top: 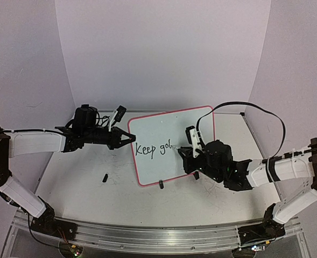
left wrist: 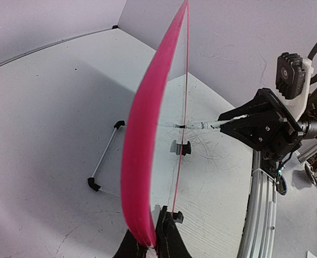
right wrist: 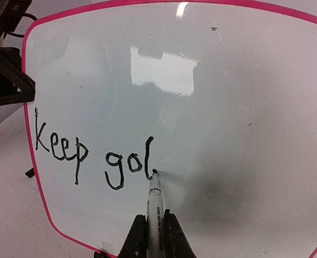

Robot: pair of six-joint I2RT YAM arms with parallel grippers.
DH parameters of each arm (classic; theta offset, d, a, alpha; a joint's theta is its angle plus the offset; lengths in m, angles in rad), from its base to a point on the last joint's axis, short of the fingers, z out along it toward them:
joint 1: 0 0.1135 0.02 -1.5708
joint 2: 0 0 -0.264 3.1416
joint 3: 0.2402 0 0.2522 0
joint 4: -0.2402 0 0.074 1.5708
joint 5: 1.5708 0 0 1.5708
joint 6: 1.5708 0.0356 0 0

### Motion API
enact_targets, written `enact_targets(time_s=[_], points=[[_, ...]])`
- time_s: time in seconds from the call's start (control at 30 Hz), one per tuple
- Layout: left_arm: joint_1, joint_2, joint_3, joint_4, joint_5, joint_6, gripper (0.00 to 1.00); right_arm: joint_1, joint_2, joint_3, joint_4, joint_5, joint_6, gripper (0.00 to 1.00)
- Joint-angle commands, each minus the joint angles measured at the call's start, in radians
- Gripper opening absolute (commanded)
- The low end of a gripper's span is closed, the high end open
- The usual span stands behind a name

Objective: Write a sentence on the whiteboard

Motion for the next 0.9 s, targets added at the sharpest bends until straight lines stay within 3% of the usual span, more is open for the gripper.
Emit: enact_targets(time_s=[0.0,0.87], points=[[0.014,-0.02,0.019,-0.012,-0.142,0.091,0.0,-0.003,0.014,0.039,0.007,0.038,0.016,0.0],[0.013,-0.014,0.024,-0.013,-0.14,0.093,0.0,-0.011,0.001,0.028,0.063,0.105,0.028,0.0]])
